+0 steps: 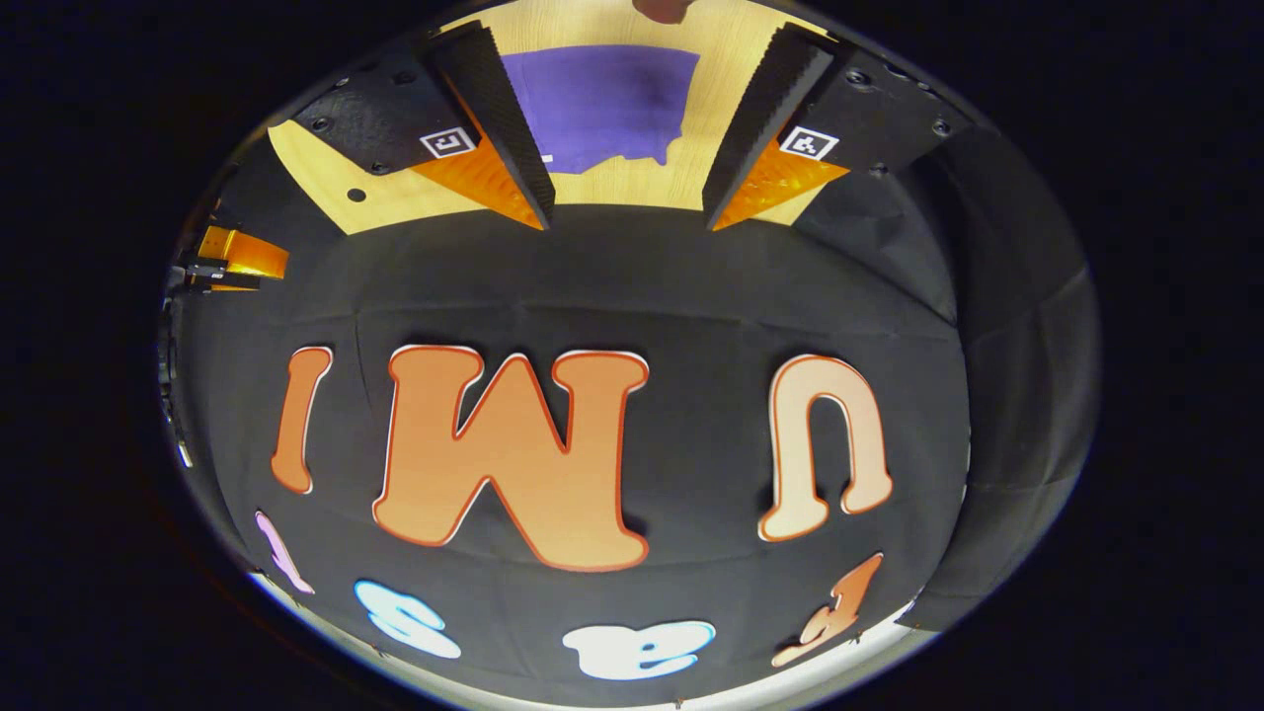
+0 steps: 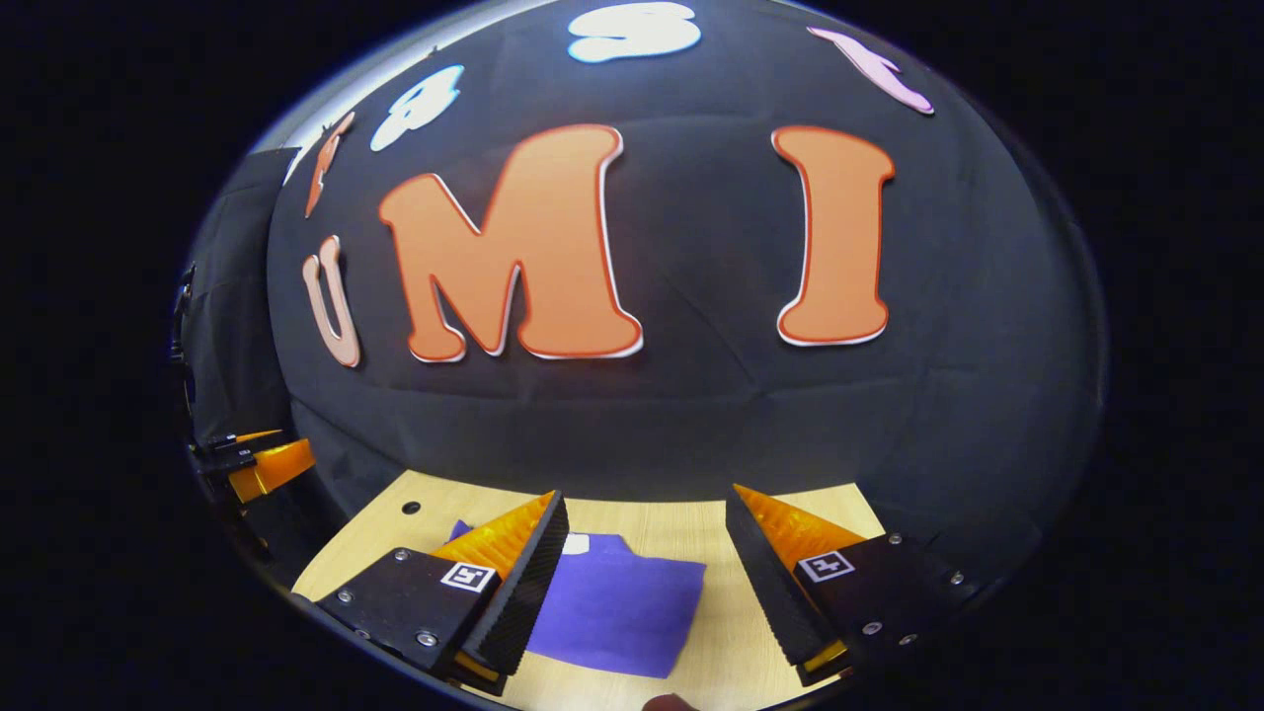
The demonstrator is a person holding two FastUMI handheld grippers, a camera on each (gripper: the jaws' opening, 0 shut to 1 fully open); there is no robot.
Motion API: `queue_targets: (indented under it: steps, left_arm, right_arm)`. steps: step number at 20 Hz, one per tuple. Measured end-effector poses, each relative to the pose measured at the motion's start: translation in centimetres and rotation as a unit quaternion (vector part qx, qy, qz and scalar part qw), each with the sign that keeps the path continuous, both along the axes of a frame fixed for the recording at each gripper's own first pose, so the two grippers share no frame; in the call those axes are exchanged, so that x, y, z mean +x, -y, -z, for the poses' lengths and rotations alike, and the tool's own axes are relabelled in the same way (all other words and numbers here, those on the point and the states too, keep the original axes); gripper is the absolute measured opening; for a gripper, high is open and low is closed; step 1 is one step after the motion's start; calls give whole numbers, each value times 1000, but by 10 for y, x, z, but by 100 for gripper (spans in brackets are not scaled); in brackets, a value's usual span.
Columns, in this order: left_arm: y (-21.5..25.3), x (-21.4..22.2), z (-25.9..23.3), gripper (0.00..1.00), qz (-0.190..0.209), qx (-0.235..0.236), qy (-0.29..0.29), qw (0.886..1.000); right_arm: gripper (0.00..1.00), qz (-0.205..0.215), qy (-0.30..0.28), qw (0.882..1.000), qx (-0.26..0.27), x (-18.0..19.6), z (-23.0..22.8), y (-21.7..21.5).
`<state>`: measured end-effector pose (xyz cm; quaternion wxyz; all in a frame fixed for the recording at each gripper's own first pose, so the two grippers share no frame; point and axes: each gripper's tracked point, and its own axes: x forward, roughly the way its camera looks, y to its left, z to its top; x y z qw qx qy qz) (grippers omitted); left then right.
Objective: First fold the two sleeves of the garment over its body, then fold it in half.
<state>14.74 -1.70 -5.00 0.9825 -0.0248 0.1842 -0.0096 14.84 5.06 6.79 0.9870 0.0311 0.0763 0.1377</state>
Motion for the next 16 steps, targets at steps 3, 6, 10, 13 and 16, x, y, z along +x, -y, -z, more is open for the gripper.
queue_targets:
  steps: [3, 6, 10, 13, 16]
  left_arm:
    - [-16, -23, -19, 95, 12, 25, 23, 999]
    - [-25, -44, -30, 95, 11, 17, 49, 999]
    - [-21, -68, -45, 98, 36, -1, 90, 995]
    - [-22, -81, -48, 97, 46, 14, 116, 992]
    - [-22, -93, -40, 97, 35, 24, 116, 992]
  right_arm:
    - [95, 20, 29, 999, 2, -25, -18, -5]
    - [95, 27, 68, 997, 0, -53, -29, -13]
    - [95, 22, 92, 995, -18, -83, -33, -23]
    - [95, 10, 103, 994, -23, -99, -30, -29]
    - [95, 22, 132, 991, -31, -111, -28, -27]
